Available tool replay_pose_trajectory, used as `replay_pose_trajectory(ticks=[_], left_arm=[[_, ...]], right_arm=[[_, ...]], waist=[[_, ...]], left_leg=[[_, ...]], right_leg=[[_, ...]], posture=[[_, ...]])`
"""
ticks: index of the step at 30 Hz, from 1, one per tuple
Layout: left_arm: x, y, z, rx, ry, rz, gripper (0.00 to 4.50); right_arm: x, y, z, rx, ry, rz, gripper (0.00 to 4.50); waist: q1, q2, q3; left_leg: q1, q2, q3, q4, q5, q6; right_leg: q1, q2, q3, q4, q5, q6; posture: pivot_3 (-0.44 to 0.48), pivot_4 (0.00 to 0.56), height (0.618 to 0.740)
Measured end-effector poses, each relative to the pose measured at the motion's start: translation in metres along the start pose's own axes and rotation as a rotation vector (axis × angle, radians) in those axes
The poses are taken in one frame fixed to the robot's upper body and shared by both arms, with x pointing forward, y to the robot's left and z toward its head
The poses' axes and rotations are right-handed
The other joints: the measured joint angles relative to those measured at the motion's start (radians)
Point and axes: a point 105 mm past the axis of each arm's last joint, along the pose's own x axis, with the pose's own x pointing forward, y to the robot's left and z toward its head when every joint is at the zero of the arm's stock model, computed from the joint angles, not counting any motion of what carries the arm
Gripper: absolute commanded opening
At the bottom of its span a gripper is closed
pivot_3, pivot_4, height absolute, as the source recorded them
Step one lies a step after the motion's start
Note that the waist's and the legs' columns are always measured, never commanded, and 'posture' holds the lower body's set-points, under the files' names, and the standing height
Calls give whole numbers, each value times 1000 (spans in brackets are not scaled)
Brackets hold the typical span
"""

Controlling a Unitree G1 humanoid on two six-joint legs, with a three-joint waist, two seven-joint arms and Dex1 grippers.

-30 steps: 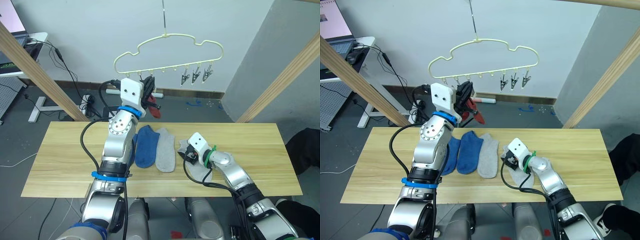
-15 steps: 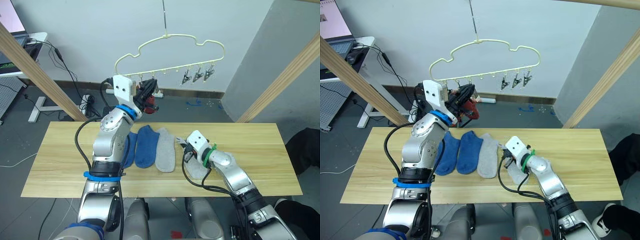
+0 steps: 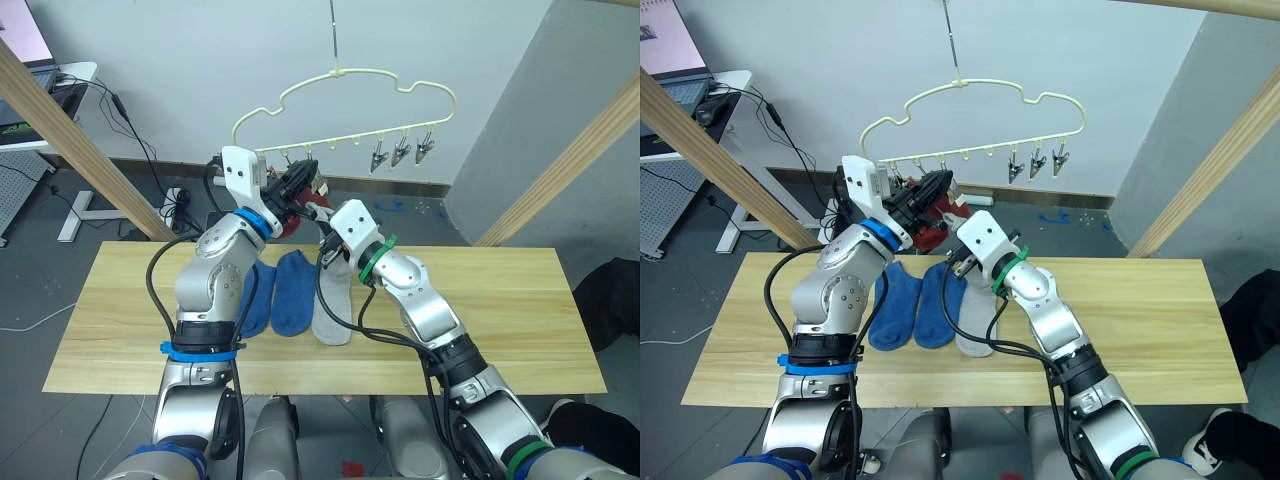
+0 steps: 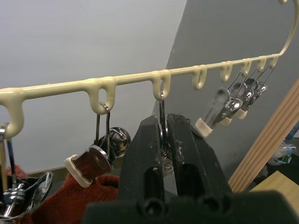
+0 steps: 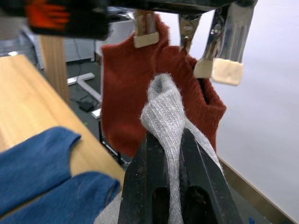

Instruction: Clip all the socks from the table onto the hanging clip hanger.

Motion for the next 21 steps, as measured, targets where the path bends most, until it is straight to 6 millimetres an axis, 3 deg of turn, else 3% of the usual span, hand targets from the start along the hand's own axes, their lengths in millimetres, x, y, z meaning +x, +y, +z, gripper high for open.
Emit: replay_pose_trajectory(ticks=[11,21], left_arm=[[-1,2,1,-5,-4,19,0],[-1,2,0,-9,-10,24,0]], right_arm=[[6,-11,-2,36,-12,-90,51],[9,-5,3,55,-30,-83,51]], waist=[[0,0,0],[0,0,0]], left_leg=[[0,0,0,0,0,0],[0,0,0,0,0,0]], right_leg=[[0,0,0,0,0,0],[0,0,0,0,0,0]], posture=[[-217,287,689],[-218,291,689]])
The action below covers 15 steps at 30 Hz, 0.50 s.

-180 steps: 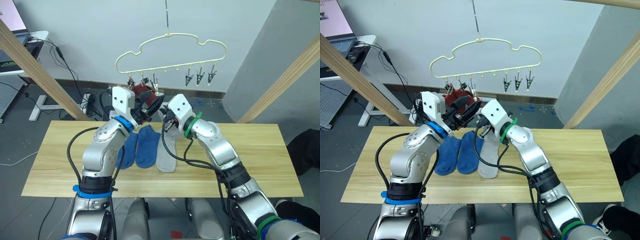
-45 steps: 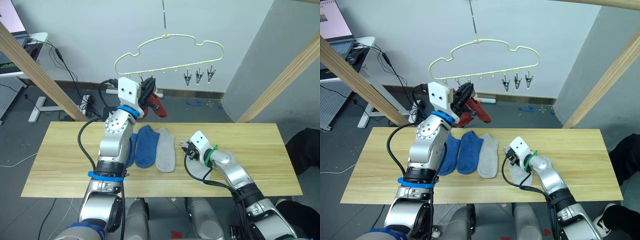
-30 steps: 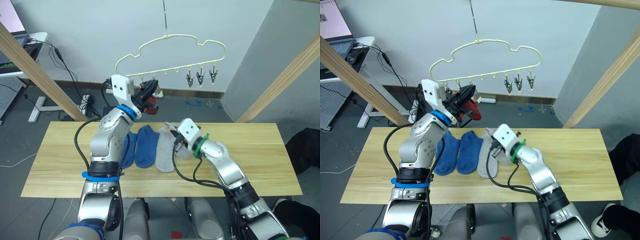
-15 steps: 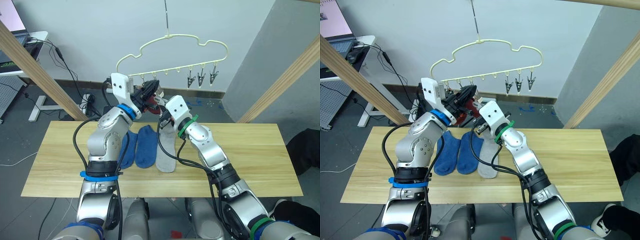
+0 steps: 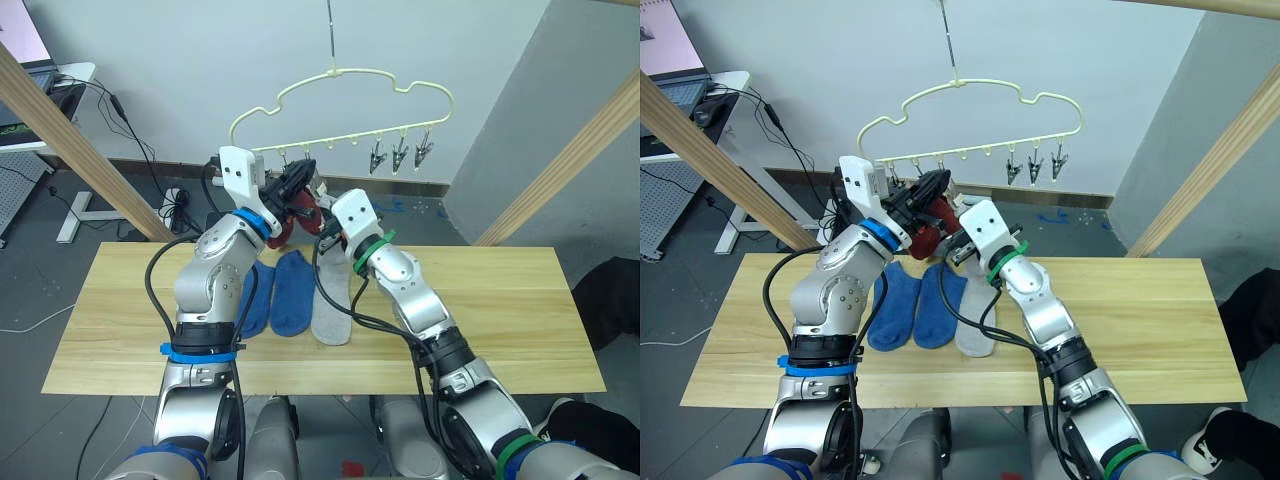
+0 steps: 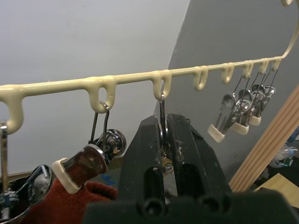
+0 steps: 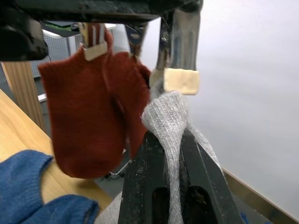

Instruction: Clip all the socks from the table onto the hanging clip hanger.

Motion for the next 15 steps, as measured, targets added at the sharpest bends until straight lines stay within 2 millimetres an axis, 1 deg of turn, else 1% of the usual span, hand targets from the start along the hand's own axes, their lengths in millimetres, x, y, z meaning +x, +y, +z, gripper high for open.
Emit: replay_pose_trajectory(ticks=[10,15], left_arm=[[-3,-2,-1,-2,-8,13,0],[-5,-1,-4,-7,5,20,1581]], right_arm=[[6,4,7,6,-24,10,51],[6,5,5,8,-20,10,0]], waist=[[0,0,0],[0,0,0]], left_leg=[[0,0,0,0,0,0],[0,0,0,0,0,0]], right_leg=[[0,0,0,0,0,0],[0,0,0,0,0,0]], posture=[[-213,289,689],[-213,289,689]])
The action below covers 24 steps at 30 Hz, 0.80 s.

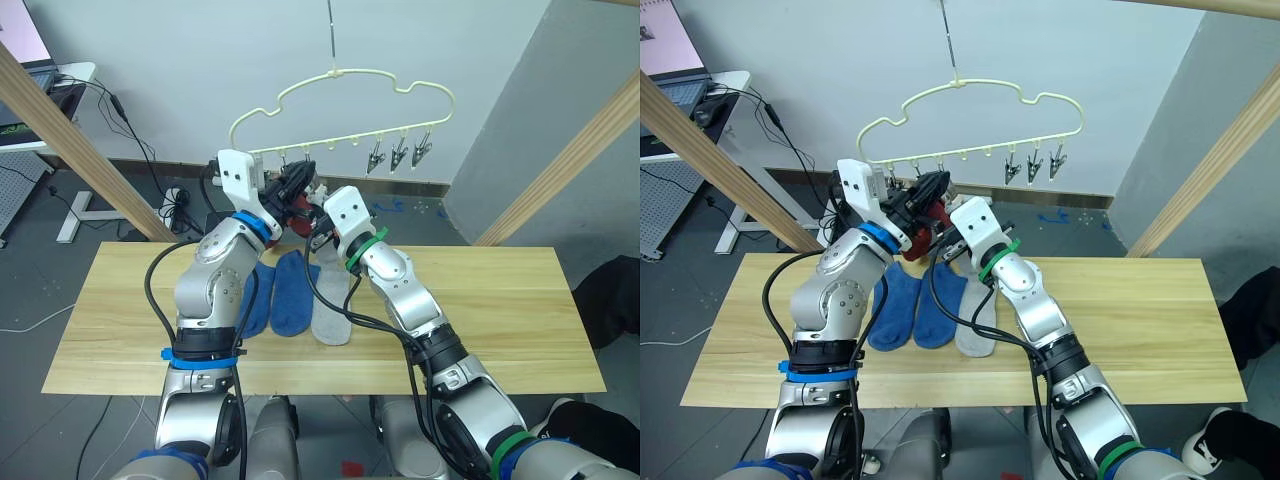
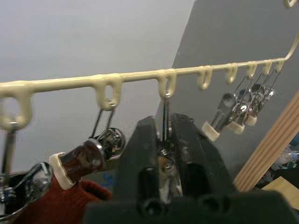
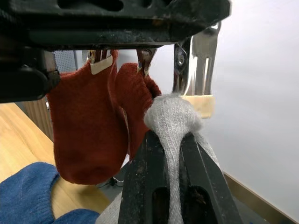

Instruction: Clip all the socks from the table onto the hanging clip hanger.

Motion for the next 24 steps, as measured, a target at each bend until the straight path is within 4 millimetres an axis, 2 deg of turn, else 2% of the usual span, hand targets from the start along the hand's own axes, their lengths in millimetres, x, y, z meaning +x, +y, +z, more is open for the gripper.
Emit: replay_pose_trajectory(ticks=[1,4,8,12,15,20,24], left_arm=[[-1,1,-3,-6,14,4,1870],[-5,2,-14,-19,47,14,1870],[-9,-2,-16,-8,56,-1,1870],[-12,-2,-17,9,67,-3,1896],[-13,-1,-16,26,69,-1,1896],[-19,-3,-20,70,88,-19,1896],[-25,-4,-20,144,111,-44,1896]], right_arm=[[0,0,1,-1,-4,0,0],[2,-1,5,-7,-20,-1,0],[2,0,6,-6,-24,2,0],[2,0,6,-4,-24,4,1052],[1,0,2,-12,-3,13,2071],[-14,-1,-14,-46,79,56,2071],[-40,0,-23,-82,139,116,2071]], waist=[[0,0,0],[0,0,0],[0,0,0],[0,0,0],[0,0,0],[0,0,0],[0,0,0]], left_leg=[[0,0,0,0,0,0],[0,0,0,0,0,0],[-1,0,0,0,0,0],[-1,0,0,0,0,0],[-1,0,0,0,0,0],[-1,0,0,-1,0,0],[-1,0,0,-1,0,0]], right_leg=[[0,0,0,0,0,0],[0,0,0,0,0,0],[0,0,0,0,0,0],[0,0,0,0,0,0],[0,0,0,0,0,0],[-1,0,0,0,0,0],[-1,0,0,0,0,0]], posture=[[-213,289,689],[-214,289,689],[-211,287,689],[-213,288,689],[-219,288,689],[-224,286,689],[-229,287,689]])
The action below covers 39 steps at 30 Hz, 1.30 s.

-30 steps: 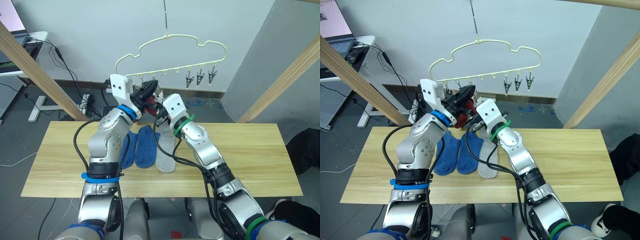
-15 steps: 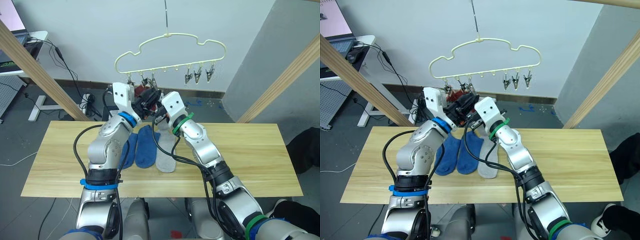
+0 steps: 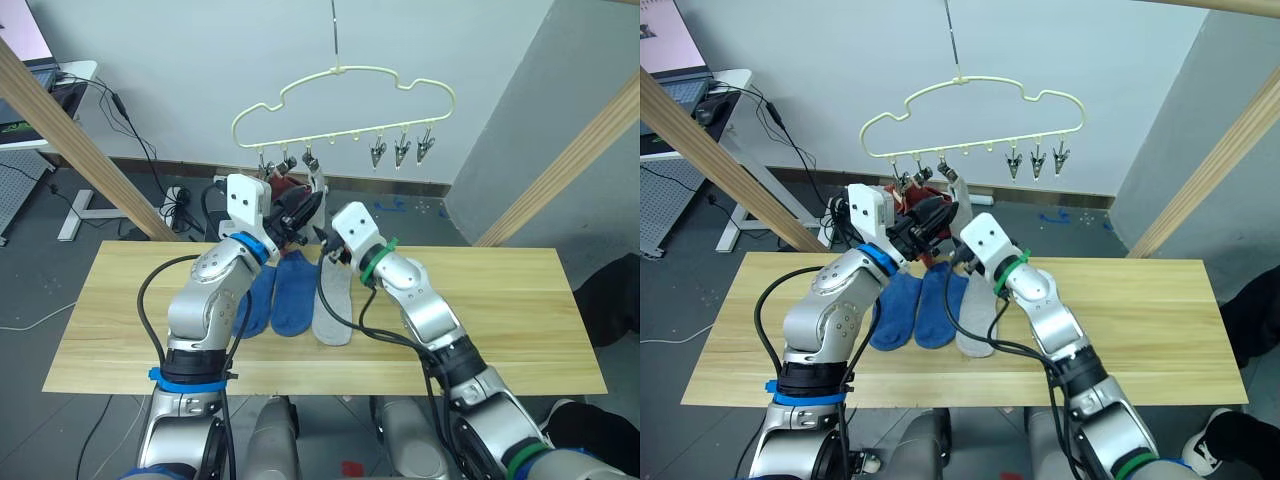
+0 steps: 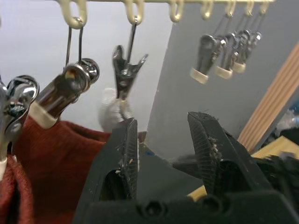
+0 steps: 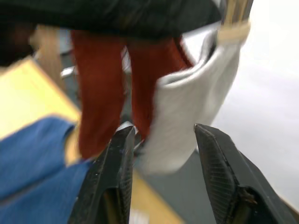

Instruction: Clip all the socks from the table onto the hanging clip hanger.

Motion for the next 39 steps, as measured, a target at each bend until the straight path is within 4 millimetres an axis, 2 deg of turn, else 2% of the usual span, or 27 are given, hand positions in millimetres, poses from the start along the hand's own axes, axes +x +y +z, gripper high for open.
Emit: replay_pose_trajectory(ticks=[3,8,11,15,22,34,39], left_arm=[[-7,-1,-2,84,31,-37,1896],[-21,-6,-7,186,98,-154,1896],[-26,-9,-2,205,112,-214,1896],[-25,-21,6,158,102,-291,1896],[-19,-32,34,101,53,-367,1896],[-19,-31,34,93,63,-354,1896],[-18,-32,32,90,63,-351,1896]], right_arm=[[-17,-6,-2,-24,31,4,2071],[-34,-37,18,-15,10,-87,2071],[-35,-63,34,23,-9,-173,2071],[-27,-83,57,101,-61,-248,2071],[-11,-92,49,209,-15,-282,2071],[-3,-95,57,232,-52,-284,2071],[2,-95,71,232,-90,-272,2071]], waist=[[0,0,0],[-4,0,0],[-3,0,0],[-3,0,0],[-3,0,0],[-3,0,0],[-3,0,0]], left_leg=[[0,0,0,0,0,0],[0,0,0,0,0,0],[0,0,0,1,0,0],[0,0,0,0,0,0],[0,0,0,0,0,0],[0,0,0,0,0,0],[0,0,0,0,0,0]], right_leg=[[0,0,0,0,0,0],[0,0,0,0,0,0],[0,0,0,0,0,0],[0,0,0,0,0,0],[0,0,0,0,0,0],[-1,0,0,0,0,0],[-1,0,0,0,0,0]], posture=[[-237,288,689],[-250,283,689],[-251,277,689],[-246,269,689],[-230,260,689],[-230,257,689],[-234,261,689]])
